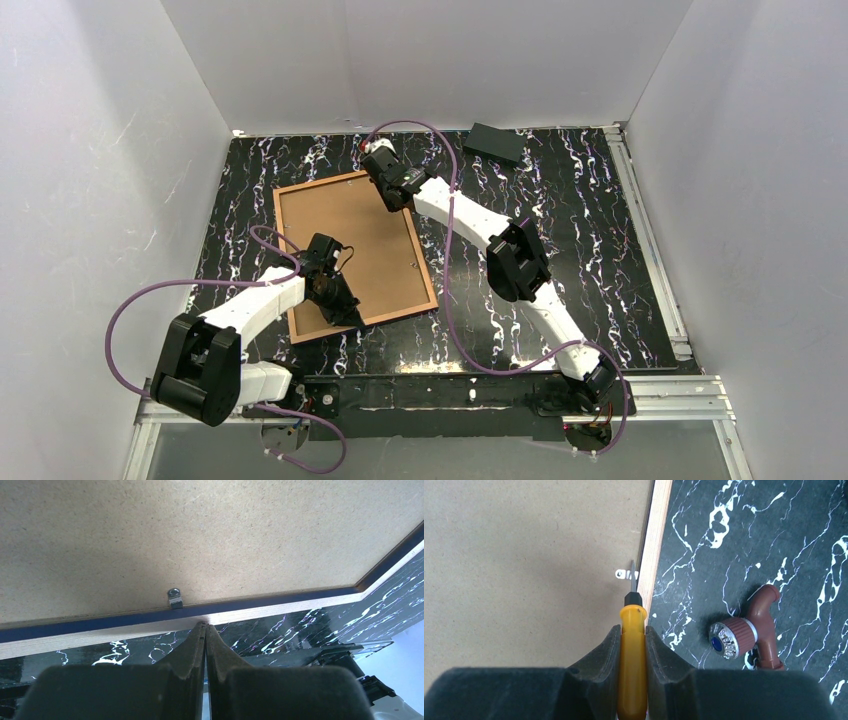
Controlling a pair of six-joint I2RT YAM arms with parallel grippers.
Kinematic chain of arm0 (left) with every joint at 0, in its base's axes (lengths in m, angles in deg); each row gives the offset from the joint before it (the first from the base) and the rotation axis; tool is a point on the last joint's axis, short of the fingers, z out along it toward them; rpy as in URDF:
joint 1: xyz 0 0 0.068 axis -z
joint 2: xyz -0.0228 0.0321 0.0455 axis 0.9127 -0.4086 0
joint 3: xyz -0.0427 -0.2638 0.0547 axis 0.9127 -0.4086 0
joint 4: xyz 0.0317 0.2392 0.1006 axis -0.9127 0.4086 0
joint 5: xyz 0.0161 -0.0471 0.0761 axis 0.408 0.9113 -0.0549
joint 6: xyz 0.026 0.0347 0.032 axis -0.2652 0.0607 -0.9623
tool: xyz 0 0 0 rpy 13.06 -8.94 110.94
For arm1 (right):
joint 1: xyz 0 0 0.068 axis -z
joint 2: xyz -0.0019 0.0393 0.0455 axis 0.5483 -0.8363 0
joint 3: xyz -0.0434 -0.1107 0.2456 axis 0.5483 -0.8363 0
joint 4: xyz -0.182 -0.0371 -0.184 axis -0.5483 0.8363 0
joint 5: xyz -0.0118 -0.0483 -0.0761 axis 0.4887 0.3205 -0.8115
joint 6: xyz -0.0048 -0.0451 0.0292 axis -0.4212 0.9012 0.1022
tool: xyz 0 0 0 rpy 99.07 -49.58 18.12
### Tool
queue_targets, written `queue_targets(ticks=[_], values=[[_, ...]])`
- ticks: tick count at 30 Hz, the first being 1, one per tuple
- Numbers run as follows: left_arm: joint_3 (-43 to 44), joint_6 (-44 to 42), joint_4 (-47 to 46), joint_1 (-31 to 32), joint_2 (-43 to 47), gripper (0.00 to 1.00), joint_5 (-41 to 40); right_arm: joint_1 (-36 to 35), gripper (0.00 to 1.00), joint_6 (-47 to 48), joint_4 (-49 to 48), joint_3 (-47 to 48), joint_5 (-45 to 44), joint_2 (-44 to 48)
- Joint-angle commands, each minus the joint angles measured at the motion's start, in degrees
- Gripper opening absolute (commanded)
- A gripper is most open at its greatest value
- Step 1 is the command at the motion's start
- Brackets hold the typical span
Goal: Take the photo out of the frame
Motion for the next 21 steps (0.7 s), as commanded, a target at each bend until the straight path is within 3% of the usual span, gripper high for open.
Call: queue_targets(ticks=[1, 21], values=[[-1.6, -1.1, 9.5, 0.3, -0.7, 0.00, -1.9, 0.3, 0.01, -1.2, 6.8, -1.3, 3.0, -0.2], [-1.4, -1.2, 9.9, 0.2, 0.1, 0.00, -1.8, 0.4, 0.01, -2.0, 8.9, -5.0, 6.8, 2.8]])
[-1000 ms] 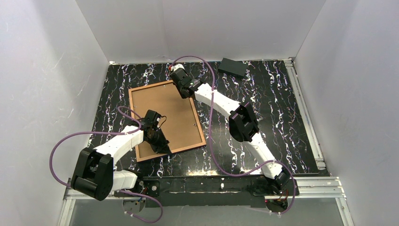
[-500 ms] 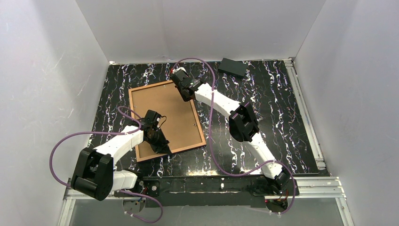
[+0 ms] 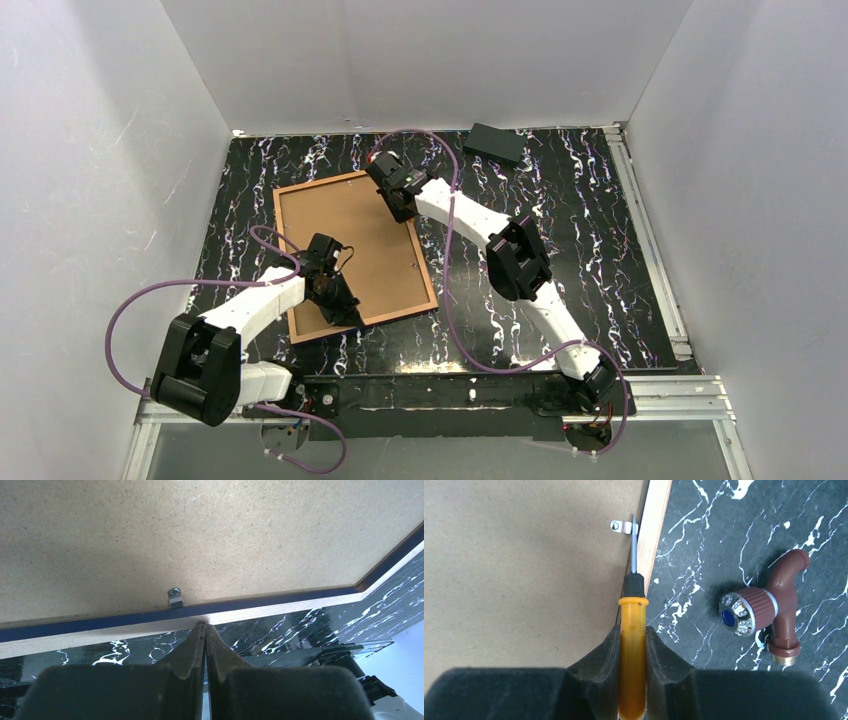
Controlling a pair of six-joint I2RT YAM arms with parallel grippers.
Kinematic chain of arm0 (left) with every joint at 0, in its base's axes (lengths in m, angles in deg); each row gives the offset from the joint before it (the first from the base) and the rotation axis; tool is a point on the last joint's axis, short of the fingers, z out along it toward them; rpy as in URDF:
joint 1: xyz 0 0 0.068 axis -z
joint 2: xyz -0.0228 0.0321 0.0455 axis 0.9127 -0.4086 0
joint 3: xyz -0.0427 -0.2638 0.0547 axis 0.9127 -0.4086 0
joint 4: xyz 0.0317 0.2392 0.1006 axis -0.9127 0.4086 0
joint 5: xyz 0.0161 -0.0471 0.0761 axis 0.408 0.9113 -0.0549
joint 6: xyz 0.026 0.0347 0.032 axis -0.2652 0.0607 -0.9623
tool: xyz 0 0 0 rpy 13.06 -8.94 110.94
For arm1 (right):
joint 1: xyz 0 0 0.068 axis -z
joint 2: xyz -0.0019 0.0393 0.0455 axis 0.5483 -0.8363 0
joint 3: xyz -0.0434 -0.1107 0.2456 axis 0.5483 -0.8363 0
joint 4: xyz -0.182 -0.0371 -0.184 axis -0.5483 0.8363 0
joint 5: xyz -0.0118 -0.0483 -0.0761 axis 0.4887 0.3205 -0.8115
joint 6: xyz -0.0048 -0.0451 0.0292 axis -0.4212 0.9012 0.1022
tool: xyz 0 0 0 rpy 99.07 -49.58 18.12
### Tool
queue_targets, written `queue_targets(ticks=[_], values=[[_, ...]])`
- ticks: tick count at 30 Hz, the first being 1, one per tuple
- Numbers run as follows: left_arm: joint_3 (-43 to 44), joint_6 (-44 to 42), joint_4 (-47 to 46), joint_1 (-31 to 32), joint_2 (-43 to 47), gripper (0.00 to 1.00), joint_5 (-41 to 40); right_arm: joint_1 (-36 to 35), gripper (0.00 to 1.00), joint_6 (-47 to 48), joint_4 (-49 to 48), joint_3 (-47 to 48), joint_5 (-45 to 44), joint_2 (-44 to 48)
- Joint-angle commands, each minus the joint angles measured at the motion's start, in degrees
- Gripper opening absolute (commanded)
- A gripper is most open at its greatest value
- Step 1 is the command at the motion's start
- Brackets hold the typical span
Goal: Take the photo out of the frame
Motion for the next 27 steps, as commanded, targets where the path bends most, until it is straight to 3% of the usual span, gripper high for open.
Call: queue_targets(ticks=[1, 9, 17, 19, 22, 24, 27], values=[[-1.4, -1.2, 9.7, 0.3, 0.3, 0.00, -1.4, 0.2, 0.01, -1.9, 1.9, -3.8, 4.0, 3.5], [-0.4, -1.3, 9.8, 0.2, 1.7, 0.00, -0.1, 0.8, 0.01, -5.8, 1.3, -10.5, 11.9, 9.7], [1.2, -3.6, 9.1, 0.3, 1.3, 0.00, 3.5, 1.8, 0.01, -8.6, -8.6, -30.9, 20.2, 27.5], [1.3, -4.5, 8.6, 0.3, 2.5, 0.10, 5.1, 1.9, 0.01, -9.3, -10.4, -36.9, 22.1, 32.7], [1.5, -5.4, 7.4, 0.3, 4.8, 0.41, 9.6, 1.9, 0.01, -10.3, -15.4, -48.3, 27.2, 40.9], [1.8, -6.3, 5.1, 0.3, 6.9, 0.56, 14.6, 1.9, 0.01, -10.6, -19.1, -56.5, 32.1, 47.1], [3.6, -8.3, 3.5, 0.6, 10.5, 0.73, 21.3, 1.9, 0.01, -11.4, -22.6, -68.1, 38.7, 56.6]])
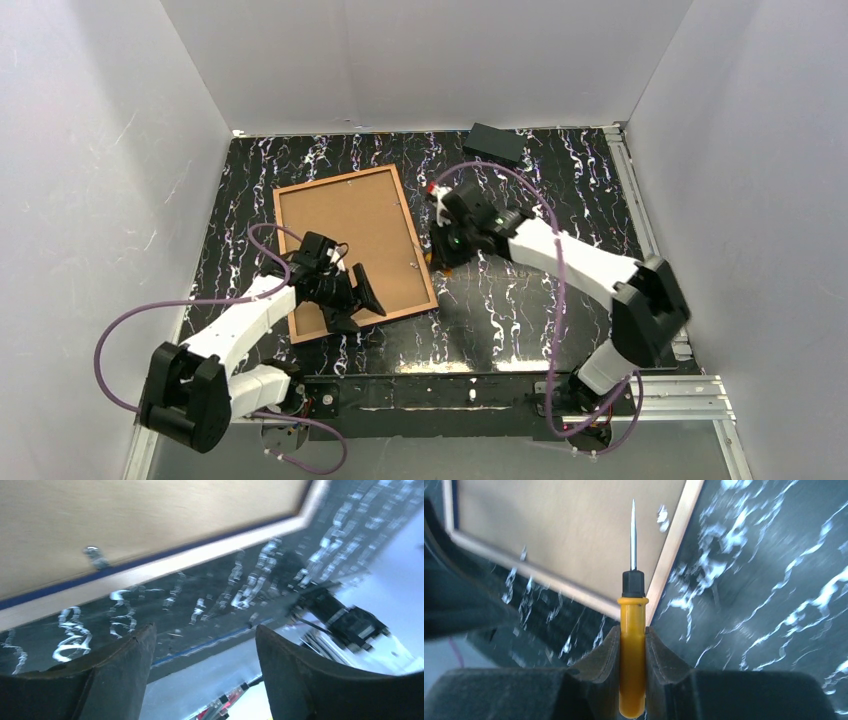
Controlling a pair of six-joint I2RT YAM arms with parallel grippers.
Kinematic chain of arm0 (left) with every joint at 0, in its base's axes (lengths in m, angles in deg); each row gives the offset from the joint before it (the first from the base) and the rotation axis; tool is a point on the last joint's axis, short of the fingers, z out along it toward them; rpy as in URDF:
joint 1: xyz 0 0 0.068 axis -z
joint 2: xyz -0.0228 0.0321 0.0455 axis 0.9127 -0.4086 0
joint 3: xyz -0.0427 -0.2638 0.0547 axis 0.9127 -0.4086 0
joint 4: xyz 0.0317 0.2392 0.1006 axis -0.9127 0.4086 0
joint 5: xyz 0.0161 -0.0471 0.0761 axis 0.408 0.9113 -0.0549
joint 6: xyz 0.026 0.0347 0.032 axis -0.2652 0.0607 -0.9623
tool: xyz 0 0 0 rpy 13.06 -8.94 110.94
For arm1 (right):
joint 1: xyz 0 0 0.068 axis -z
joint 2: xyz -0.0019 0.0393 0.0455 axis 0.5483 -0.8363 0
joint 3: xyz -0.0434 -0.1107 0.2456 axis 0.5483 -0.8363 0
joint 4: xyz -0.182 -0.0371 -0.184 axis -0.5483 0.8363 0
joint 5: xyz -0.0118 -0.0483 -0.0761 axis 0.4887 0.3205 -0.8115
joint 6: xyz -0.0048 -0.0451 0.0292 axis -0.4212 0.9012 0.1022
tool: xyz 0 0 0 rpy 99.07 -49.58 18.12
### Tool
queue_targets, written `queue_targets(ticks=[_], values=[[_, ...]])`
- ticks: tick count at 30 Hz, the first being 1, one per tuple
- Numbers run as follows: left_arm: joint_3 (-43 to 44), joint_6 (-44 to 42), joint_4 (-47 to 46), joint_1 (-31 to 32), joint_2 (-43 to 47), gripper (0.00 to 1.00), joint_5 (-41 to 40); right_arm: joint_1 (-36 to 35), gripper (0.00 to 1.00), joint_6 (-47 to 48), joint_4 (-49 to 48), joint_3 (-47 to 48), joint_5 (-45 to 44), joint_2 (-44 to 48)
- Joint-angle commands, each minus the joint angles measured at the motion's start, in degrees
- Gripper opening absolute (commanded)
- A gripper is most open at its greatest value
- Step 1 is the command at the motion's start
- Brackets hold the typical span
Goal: Take the photo out of the frame
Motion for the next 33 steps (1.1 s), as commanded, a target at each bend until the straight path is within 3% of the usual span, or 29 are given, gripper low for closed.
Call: queue_targets(ticks=[1, 8, 15, 20, 28, 33], values=[[4.2, -4.5, 2.4, 0.9, 5.4, 0.78, 12.9, 0.0, 0.01, -2.2, -8.4, -14.1, 13.2, 12.0], [11.5, -13.2, 1.7, 8.6, 9.9, 0.84, 20.4, 0.0, 0.01, -4.6, -15.0, -31.0, 28.6, 26.2], [15.0, -24.8, 0.9, 16.8, 9.2, 0.87, 23.3, -2.0, 0.01, -11.6, -26.1, -40.9, 39.4, 36.1], [19.3, -28.6, 2.3, 20.5, 3.8, 0.87, 30.4, -3.2, 0.01, -13.7, -31.8, -42.3, 45.9, 38.0], [21.1, -32.4, 5.8, 25.8, -1.0, 0.84, 34.0, -9.0, 0.01, -12.0, -30.9, -38.5, 49.6, 34.6], [21.9, -34.4, 9.3, 27.5, -2.4, 0.74, 37.5, -10.8, 0.01, -12.0, -33.6, -37.2, 51.8, 31.3]])
